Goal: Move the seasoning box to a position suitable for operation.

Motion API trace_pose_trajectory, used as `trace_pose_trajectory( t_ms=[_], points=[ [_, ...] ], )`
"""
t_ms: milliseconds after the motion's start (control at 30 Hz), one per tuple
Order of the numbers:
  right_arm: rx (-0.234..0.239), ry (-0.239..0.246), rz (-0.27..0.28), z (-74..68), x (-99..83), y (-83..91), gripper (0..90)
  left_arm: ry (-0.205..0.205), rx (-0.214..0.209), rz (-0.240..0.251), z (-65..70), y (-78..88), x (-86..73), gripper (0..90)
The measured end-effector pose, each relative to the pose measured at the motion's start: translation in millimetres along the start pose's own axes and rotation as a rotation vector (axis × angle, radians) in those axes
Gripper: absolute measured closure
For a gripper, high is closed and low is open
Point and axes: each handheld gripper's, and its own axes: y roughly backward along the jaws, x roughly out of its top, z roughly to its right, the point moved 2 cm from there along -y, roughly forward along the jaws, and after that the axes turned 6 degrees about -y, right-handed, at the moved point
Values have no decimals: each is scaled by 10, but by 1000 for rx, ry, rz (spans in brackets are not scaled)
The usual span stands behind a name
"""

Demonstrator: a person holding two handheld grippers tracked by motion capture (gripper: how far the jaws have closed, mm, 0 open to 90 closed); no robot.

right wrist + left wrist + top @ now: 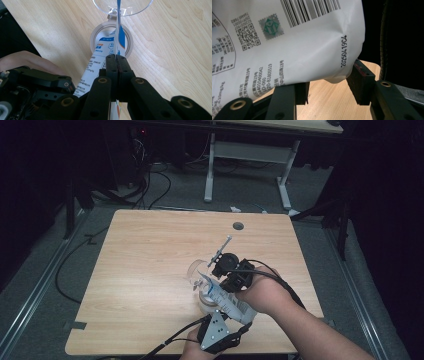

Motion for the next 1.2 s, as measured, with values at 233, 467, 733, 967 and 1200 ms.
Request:
trace_pose_trajectory(
  t_ms=[233,467,733,967,1200],
  points=[
    [0,2,2,2,-3,-9,899,-4,2,-10,-14,4,-36,555],
    [9,6,2,-8,-4,-24,899,-5,2,-19,-20,11,-80,556],
    [8,3,-8,-16,-18,-30,899,-8,-1,-30,-23,17,-127,557],
    [8,-3,-8,-6,-43,-25,899,-11,-1,-37,-26,15,-143,557],
    [8,-3,-4,-14,-40,7,899,-3,2,-40,-37,24,-158,559]
  ],
)
